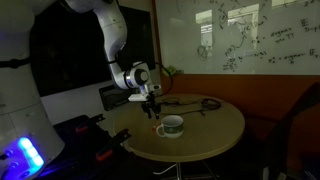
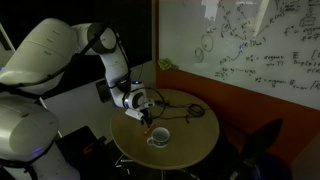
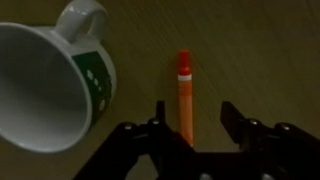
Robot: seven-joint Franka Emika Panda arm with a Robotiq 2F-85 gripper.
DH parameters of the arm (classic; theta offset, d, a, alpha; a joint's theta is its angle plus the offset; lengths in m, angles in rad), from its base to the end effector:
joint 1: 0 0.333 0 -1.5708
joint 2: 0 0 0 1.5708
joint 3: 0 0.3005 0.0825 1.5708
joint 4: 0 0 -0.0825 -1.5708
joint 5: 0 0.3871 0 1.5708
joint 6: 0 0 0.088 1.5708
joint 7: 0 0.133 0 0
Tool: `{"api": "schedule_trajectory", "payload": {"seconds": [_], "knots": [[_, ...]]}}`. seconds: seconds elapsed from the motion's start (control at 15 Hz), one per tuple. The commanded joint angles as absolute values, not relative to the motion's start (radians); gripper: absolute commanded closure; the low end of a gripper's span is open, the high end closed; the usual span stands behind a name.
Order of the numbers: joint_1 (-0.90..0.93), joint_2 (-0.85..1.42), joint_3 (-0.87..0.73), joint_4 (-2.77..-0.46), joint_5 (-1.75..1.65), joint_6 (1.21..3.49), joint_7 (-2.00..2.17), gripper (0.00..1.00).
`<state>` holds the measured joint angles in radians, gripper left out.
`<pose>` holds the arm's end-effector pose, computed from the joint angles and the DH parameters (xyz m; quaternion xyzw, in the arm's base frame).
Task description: Put the marker in the mug on the table
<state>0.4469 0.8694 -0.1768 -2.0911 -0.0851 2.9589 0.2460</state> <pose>0.5097 0.1296 -0.0286 0.9936 0.0848 0.0217 0.0719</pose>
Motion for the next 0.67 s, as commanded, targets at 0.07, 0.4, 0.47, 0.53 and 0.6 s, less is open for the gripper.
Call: {"api": "schedule_trajectory", "payload": {"seconds": [0.07, 0.4, 0.47, 0.53, 0.6], "knots": [[0.422, 0.748, -0.189, -2.111, -0.07, 2.703, 0.277, 0.0], [0.308, 0.604, -0.133, -2.089, -0.116, 2.399, 0.229, 0.0], [0.287, 0.583, -0.118, -2.087, -0.12, 2.364, 0.22, 0.0], [0.267, 0.568, -0.102, -2.09, -0.122, 2.352, 0.212, 0.0], [0.241, 0.557, -0.08, -2.094, -0.117, 2.352, 0.186, 0.0]]}}
